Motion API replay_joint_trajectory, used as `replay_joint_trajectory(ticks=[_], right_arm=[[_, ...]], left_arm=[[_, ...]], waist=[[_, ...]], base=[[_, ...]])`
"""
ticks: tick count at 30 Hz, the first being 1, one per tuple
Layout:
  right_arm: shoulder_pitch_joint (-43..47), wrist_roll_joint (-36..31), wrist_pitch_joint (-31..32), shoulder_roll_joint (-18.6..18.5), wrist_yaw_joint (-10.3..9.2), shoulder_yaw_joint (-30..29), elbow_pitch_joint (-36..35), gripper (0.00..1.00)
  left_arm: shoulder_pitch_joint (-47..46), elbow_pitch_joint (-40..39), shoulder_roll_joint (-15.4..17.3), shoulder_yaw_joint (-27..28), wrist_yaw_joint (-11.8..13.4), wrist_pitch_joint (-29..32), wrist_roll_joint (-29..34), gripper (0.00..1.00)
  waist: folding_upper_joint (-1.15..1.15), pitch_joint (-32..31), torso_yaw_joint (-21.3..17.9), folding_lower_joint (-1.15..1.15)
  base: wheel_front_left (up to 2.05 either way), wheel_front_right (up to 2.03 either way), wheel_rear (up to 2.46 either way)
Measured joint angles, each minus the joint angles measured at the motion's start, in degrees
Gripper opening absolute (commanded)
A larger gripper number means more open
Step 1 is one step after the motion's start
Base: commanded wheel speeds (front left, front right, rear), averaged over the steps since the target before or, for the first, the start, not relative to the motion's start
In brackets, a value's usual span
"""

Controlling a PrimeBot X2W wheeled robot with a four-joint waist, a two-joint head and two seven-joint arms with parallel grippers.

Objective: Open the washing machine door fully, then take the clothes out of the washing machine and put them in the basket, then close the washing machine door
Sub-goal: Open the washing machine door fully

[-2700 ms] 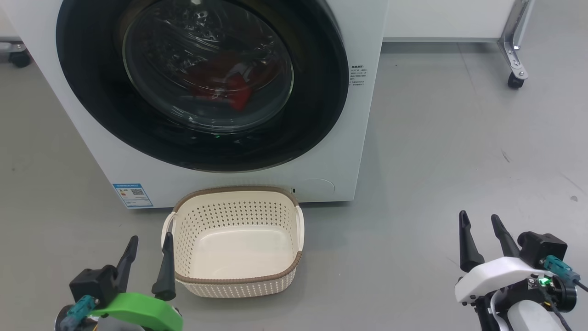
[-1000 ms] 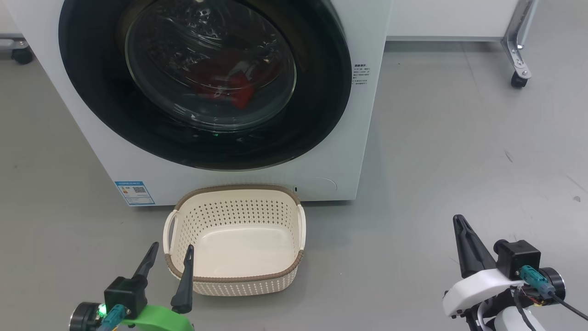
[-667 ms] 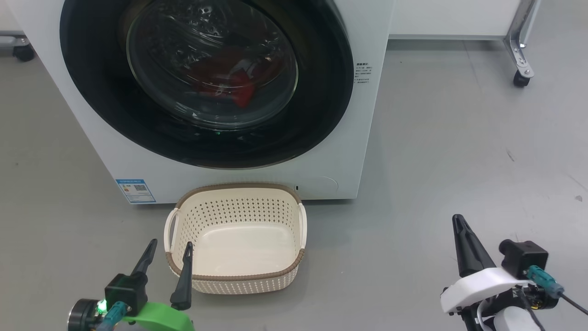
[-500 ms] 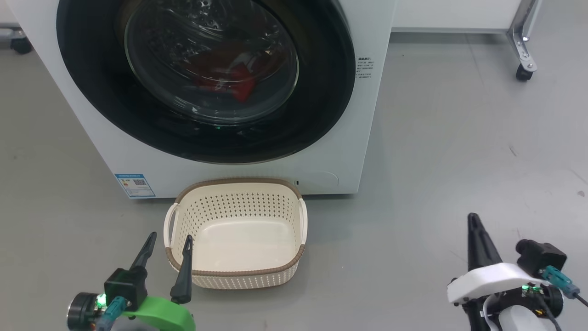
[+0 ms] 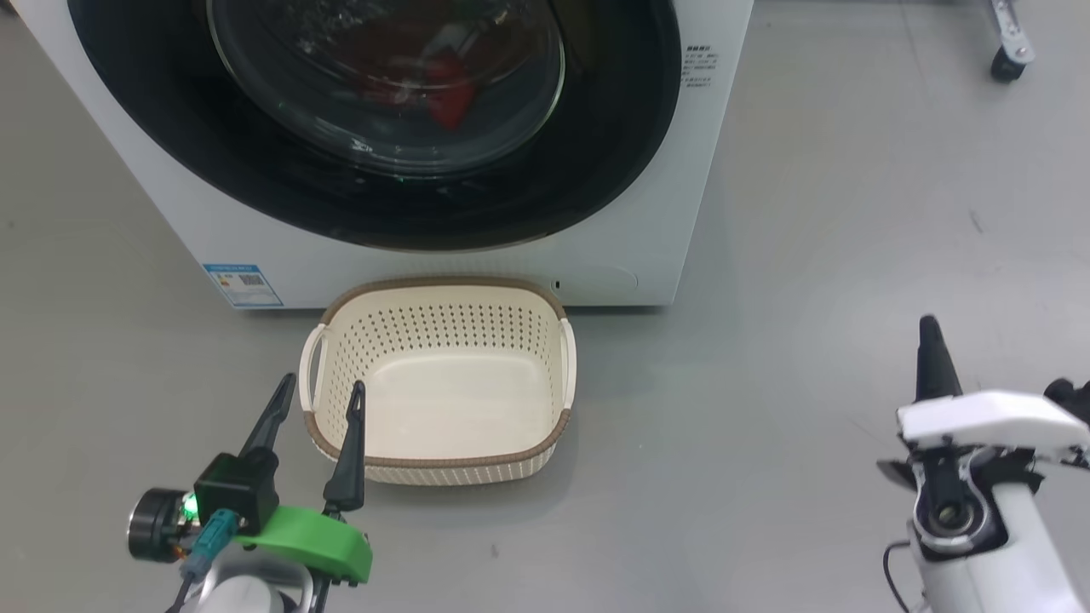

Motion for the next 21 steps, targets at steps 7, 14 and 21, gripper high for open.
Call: replay_joint_trajectory(ticks=[7,14,21], right_arm=[[-8.42,15.21,6.97,-0.09,0.00,-4.09,-0.02,0.00],[-16.04,26.29,13.50,-0.31,-1.08,-6.34,1.34,0.00],[-24.91,29.56,18.95,-0.58,-3.68,-7.22,2.18,0.00]], left_arm=[[-3.00,-2.02,-0.68,-0.40,-0.01,-0.02,0.70,1.00],[-6.00,-3.74,-1.35,-1.40,-0.24,-0.08,0.99,1.00],[-8.05,-4.98,-2.03,-1.86,-0.33,-0.08,1.48,1.00]], waist=[[0.00,3.89,0.89,0.00],[0.00,8.00,2.28,0.00],[0.00,11.89,4.27,0.00]], base=[[0.00,0.00,0.00],[0.00,0.00,0.00],[0.00,0.00,0.00]])
